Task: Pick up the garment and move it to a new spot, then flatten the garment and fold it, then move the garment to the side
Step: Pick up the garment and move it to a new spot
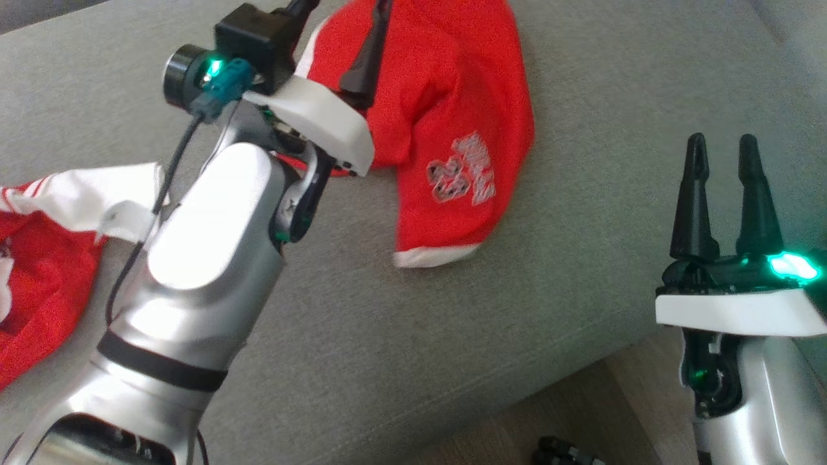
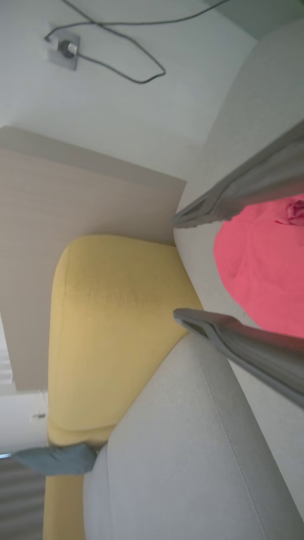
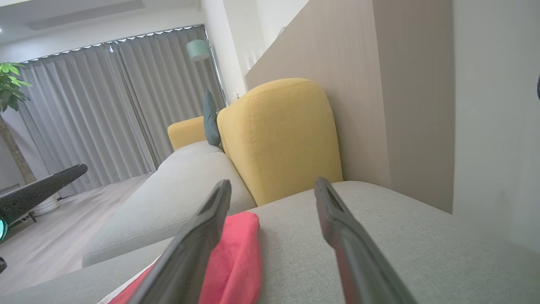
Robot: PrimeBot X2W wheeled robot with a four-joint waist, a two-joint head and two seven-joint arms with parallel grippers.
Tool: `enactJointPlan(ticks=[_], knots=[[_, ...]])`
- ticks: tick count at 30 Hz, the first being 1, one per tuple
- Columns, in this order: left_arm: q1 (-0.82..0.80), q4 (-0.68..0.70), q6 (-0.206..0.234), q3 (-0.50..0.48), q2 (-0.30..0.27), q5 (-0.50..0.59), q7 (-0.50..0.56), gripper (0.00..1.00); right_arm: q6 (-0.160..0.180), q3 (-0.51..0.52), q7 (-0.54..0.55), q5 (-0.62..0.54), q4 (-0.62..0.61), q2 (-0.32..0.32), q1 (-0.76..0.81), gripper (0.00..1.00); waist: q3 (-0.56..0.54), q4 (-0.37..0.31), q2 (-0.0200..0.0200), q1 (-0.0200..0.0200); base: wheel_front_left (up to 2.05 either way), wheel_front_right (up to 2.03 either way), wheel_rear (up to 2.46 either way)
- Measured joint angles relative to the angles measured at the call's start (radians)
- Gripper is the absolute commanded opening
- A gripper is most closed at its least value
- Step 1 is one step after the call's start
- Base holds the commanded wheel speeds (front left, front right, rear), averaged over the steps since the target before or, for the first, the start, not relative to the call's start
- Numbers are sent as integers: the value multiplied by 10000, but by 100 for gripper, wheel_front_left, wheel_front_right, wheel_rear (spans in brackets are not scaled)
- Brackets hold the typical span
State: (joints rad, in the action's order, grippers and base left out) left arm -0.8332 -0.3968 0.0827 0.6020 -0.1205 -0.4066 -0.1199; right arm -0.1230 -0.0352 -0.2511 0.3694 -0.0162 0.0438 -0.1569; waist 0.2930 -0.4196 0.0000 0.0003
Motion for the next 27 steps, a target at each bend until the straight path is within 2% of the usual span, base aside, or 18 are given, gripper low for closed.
enactJointPlan(ticks=[4,9,18,23,27], knots=[[46,-301,-38,-332,-36,-303,-558,100,0,132,0,-192,-19,0,7,100,-12,397,0,-1,0,0,0],[609,-230,-23,-713,-353,-485,-1055,100,0,163,-2,-606,-25,0,21,100,-231,1262,0,-2,0,0,0],[3381,809,242,-1335,-1162,-535,-1294,100,0,196,-15,-1275,186,2,173,100,-881,3047,0,-3,0,0,0],[5034,1841,416,-1868,-1145,-332,-1296,100,0,180,-15,-1438,422,-2,626,100,-1333,3803,0,-3,0,0,0],[6149,2439,504,-2378,-805,-6,-1296,100,0,176,-15,-1507,516,0,812,100,-1721,4120,0,-3,0,0,0]])
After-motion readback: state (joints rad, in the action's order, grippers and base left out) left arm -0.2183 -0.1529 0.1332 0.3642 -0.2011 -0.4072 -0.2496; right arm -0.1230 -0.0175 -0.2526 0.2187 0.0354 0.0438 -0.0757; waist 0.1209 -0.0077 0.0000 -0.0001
